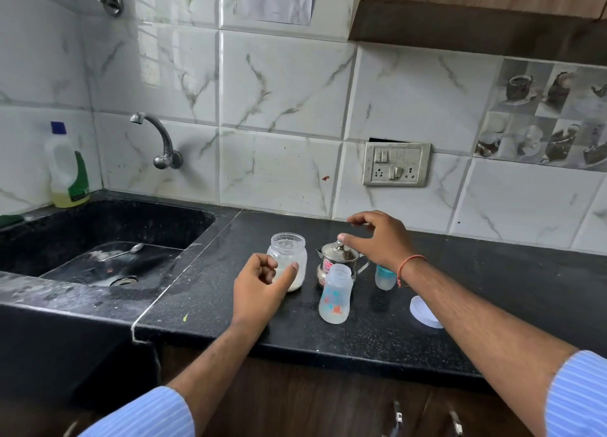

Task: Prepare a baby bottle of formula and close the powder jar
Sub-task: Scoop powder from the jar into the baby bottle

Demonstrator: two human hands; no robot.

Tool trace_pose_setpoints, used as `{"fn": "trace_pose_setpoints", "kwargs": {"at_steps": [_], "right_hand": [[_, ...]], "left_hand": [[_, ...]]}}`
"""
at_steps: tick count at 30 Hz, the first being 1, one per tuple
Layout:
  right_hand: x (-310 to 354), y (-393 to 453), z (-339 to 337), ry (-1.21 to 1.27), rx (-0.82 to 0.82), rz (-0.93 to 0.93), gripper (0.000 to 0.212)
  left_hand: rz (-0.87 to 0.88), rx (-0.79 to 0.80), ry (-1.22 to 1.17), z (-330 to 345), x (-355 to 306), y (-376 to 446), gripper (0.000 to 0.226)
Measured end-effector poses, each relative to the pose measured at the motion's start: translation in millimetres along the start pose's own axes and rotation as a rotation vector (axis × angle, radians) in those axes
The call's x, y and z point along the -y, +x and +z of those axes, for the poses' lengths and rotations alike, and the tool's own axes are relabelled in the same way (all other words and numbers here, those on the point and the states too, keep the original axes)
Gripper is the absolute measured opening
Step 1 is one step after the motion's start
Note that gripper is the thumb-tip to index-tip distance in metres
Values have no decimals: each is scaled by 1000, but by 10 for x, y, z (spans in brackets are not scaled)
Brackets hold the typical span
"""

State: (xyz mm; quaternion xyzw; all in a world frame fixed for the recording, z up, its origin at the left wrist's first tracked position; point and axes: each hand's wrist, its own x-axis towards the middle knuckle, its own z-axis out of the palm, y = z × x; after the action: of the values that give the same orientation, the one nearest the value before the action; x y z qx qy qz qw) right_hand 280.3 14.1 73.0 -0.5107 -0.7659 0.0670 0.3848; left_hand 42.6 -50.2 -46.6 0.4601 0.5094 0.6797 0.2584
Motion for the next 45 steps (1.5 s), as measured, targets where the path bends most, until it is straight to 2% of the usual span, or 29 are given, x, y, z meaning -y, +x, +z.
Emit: {"fn": "trace_pose_setpoints", "kwargs": {"at_steps": [4,8,12,14,18,23,27,31,36,39,45], "right_hand": [[270,100,249,6,79,-61,25],[462,176,445,-59,193,-97,11],[575,235,559,-143,270,-92,18],[601,256,595,-140,292,-72,21],[625,246,614,-87,299,-89,14],[689,190,558,-31,341,-164,12],[818,110,520,-131,364,-186,15],[987,-34,530,-382,342,-193,14],[1183,-177,654,-618,274,-169,34],[1243,-207,723,-667,267,-151,37],[1294,-210,778,-674,242,-140,31]], "left_hand": [[53,16,200,-281,55,171,57],[48,166,284,-446,120,323,91],[-1,342,359,-416,141,390,124],[27,401,448,-370,166,397,134],[115,436,582,-324,185,401,117],[135,380,409,-335,217,430,100],[272,340,410,-344,253,438,101],[352,296,413,-344,236,413,95],[380,180,397,-342,184,335,96],[371,155,396,-351,162,307,102],[376,122,433,-357,139,288,105]]}}
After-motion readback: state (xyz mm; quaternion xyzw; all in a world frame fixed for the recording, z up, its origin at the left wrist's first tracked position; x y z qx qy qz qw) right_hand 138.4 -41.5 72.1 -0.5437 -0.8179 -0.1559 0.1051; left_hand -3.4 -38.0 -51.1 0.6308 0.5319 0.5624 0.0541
